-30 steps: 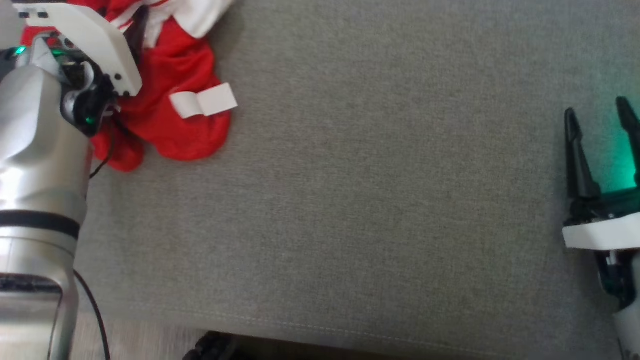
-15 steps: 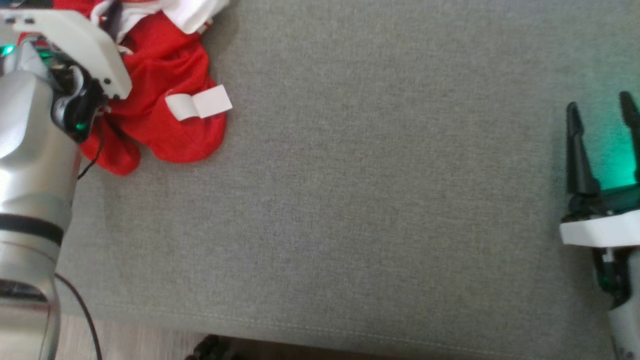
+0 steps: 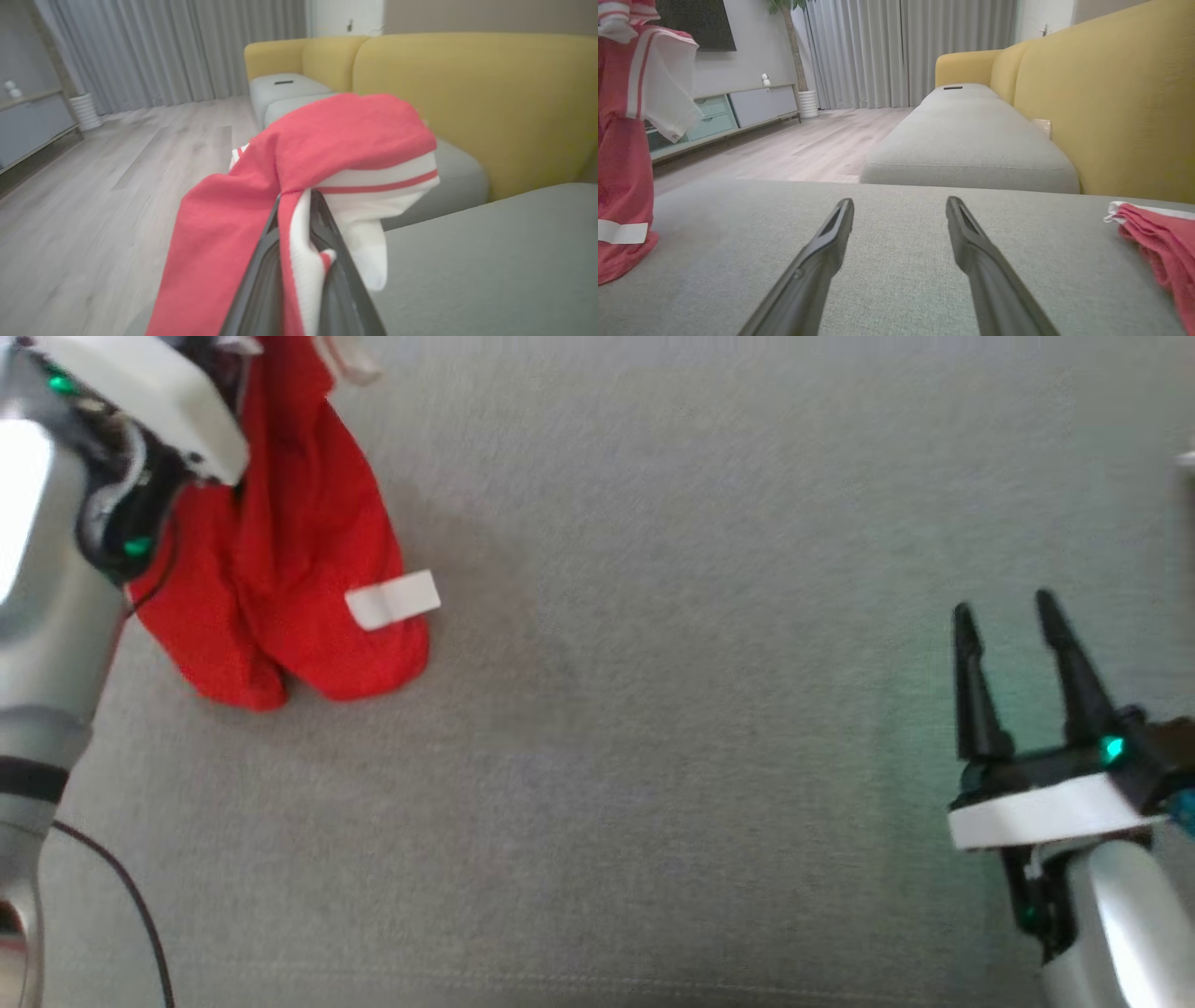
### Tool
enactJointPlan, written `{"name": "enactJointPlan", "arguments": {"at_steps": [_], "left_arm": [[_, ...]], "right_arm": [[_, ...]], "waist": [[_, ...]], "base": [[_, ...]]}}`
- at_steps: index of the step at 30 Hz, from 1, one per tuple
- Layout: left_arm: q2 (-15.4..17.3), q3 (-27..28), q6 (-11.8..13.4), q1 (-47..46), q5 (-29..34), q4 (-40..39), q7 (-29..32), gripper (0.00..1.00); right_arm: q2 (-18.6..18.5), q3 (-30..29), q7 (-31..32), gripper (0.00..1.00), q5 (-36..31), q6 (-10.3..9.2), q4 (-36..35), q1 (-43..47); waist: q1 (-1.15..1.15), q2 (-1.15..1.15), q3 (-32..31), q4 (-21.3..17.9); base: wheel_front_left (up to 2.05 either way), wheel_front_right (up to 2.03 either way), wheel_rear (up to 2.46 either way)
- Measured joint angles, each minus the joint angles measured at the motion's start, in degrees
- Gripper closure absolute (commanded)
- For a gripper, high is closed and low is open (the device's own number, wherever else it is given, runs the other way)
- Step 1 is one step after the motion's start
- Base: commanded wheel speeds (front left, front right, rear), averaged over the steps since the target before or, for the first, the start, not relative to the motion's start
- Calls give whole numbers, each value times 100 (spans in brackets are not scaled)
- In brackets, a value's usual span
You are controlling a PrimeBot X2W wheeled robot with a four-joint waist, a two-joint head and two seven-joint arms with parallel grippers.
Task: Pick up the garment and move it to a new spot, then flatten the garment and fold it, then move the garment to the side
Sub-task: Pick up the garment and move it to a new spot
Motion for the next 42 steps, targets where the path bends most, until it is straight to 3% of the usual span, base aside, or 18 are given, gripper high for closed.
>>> {"name": "enactJointPlan", "arguments": {"at_steps": [9, 17, 24, 28, 33, 34, 35, 36, 38, 42], "left_arm": [[-20, -670, -1, 2, -481, -1245, 301, 100], [-631, -915, 0, -16, -637, -1499, 382, 100], [-1060, -1596, -1, 110, -431, -1042, 92, 100], [-1272, -2130, 2, 737, -296, -437, -264, 100], [-1652, -2306, 9, 1394, -266, 470, -747, 100], [-1727, -2303, 35, 1411, -218, 577, -812, 88], [-1796, -2286, 69, 1408, -159, 646, -854, 24], [-1857, -2264, 137, 1405, -79, 683, -889, 0], [-1918, -2081, 370, 1424, 153, 603, -891, 0], [-1867, -1167, 965, 1713, 744, -342, -894, 0]], "right_arm": [[265, 226, 0, 0, 69, -1, 60, 130], [358, 287, 0, 0, 93, 0, -32, 120], [463, 398, 0, 0, 151, 0, -86, 10], [522, 421, 0, 0, 151, 0, -98, -163], [536, 446, 0, 0, 148, -1, -82, -170], [541, 450, 0, 0, 147, 0, -81, -170], [544, 457, 0, 0, 141, 0, -76, -170], [544, 455, 0, 0, 140, 0, -69, -166], [545, 445, 0, 0, 140, 0, -42, -154], [545, 392, 0, 0, 141, 0, 25, -64]], "waist": [[0, 0, -700, -863], [1, 0, -791, -1778], [4, 0, -355, -2238], [4, 0, -85, -2370], [3, 0, 17, -2381], [2, 0, -1, -2352], [2, 0, -27, -2322], [2, 0, -59, -2289], [2, 0, -148, -2216], [2, 0, -394, -2014]], "base": [[0, 0, 0], [0, 0, 0], [0, 0, 0], [0, 0, 0], [0, 0, 0], [0, 0, 0], [0, 0, 0], [0, 0, 0], [0, 0, 0], [0, 0, 0]]}}
